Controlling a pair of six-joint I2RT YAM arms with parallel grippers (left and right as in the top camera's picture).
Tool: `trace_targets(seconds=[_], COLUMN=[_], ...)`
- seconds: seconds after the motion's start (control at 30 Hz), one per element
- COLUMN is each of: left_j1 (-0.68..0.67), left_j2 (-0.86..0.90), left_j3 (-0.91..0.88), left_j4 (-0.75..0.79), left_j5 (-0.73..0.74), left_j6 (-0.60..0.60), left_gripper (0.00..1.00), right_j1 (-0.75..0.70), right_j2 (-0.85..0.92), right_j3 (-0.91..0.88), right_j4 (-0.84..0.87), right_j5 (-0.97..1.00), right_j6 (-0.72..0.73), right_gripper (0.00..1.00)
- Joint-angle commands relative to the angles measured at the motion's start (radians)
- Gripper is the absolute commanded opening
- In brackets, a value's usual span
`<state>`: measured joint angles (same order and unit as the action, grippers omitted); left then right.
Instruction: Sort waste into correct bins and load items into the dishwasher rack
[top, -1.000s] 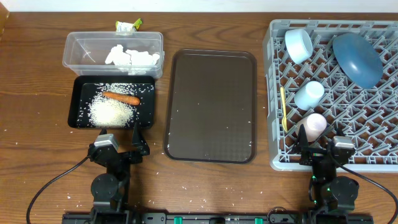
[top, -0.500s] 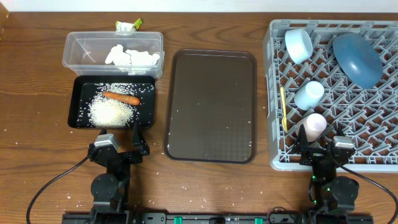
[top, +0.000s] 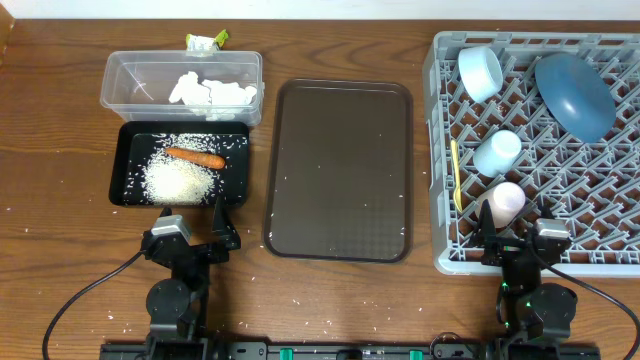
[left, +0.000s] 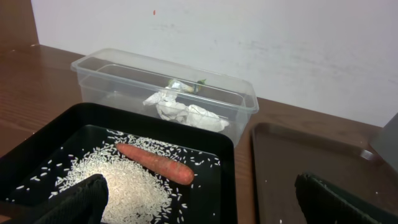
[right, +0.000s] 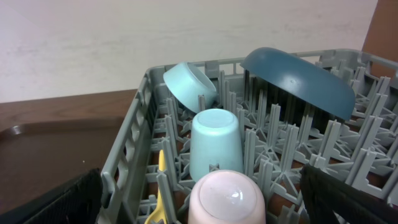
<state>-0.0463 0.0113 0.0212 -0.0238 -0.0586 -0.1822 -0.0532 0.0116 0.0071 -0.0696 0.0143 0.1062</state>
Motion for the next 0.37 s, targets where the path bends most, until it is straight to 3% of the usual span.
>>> trace_targets(seconds=[0.0,0.33], left_j1=[0.006,0.006], left_j2=[0.000,0.000], left_j3=[-0.017,-0.017], left_j4=[-0.043,-0.043], left_j5=[-0.008,-0.008], left_j6=[0.017,0.017], left_gripper=[0.99,0.99], right_j1=[0.014,0.014], right_j2=[-0.006,-0.006], right_j3=[-0.002,-0.002], right_j4=[-0.003,-0.003], right_j5=[-0.004,-0.004], right_j6=[0.012,0.012], right_gripper=[0.99,0.99])
